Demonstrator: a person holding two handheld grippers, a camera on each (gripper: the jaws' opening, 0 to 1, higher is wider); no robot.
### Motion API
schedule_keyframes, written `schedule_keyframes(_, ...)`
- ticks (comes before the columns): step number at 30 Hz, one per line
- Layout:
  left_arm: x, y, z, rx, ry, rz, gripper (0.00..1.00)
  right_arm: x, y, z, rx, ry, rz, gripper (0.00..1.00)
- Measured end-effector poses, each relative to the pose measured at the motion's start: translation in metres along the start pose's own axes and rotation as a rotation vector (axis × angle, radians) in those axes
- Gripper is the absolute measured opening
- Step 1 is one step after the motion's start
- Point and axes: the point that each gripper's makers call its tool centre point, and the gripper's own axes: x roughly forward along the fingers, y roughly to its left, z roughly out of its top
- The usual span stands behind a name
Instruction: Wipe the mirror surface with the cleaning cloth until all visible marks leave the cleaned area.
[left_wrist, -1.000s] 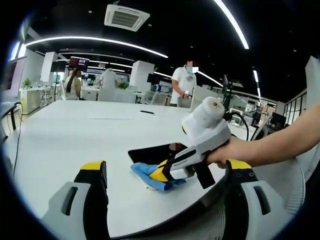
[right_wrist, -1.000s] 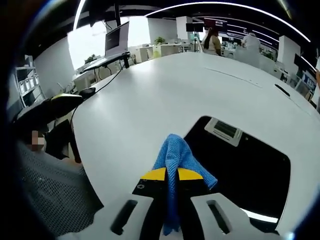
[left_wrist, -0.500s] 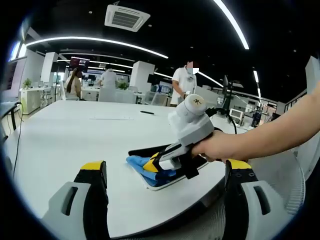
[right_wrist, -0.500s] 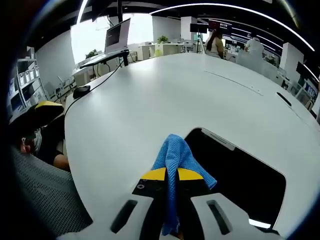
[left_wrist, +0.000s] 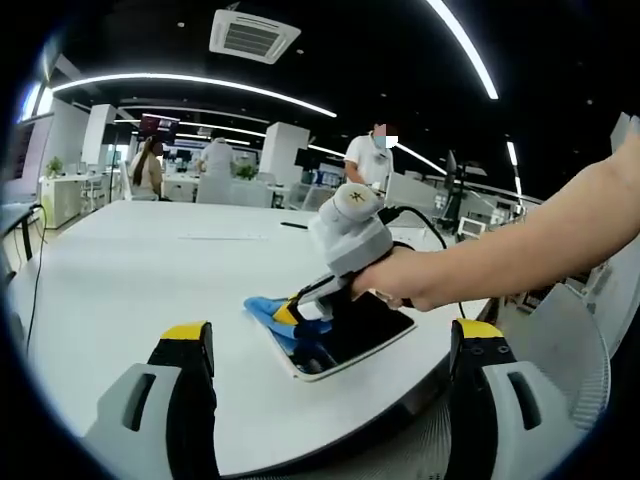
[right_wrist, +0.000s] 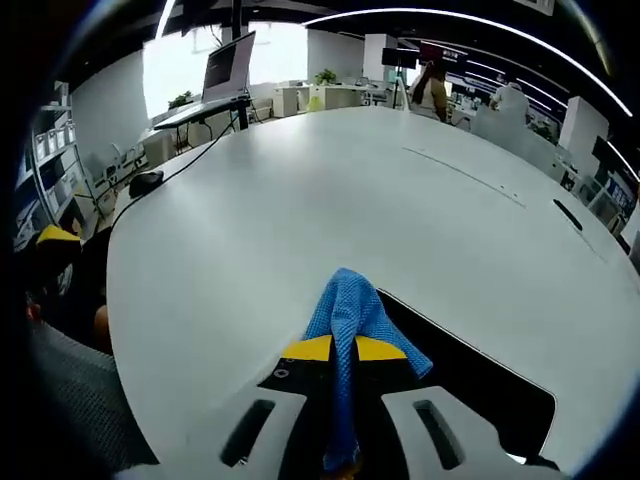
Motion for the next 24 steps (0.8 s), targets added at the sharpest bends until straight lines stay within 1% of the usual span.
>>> schedule_keyframes(1, 0.0, 0.0, 0.0, 0.0, 0.0, 0.0, 0.97, 0.002, -0.003, 0.002, -0.014, -0.007, -0.009, 0.01)
schedule_keyframes(4, 0.0, 0.0, 0.0, -0.001, 0.001, 0.0, 0.97, 0.007, -0.008, 0.006, -0.009, -0.01, -0.013, 0.01)
schedule_keyframes(12, 0.0, -0.001, 0.0, -0.004, -0.002, -0.005, 0.98, 0.011, -0.013, 0.011, -0.015, -0.011, -0.02, 0.01)
schedule_keyframes(15, 0.0, 0.0, 0.001, -0.006, -0.004, -0.004, 0.98, 0.014, -0.018, 0.013, -0.018, -0.01, -0.022, 0.01)
schedule_keyframes(21, 0.0, -0.001, 0.001, -0.008, -0.005, -0.005, 0.98, 0.014, -0.018, 0.014, -0.016, -0.01, -0.015, 0.01)
schedule_keyframes(24, 0.0, -0.002, 0.001, -0.004, -0.007, -0.01, 0.98, 0.011, -0.015, 0.013, -0.034, -0.007, -0.016, 0.01)
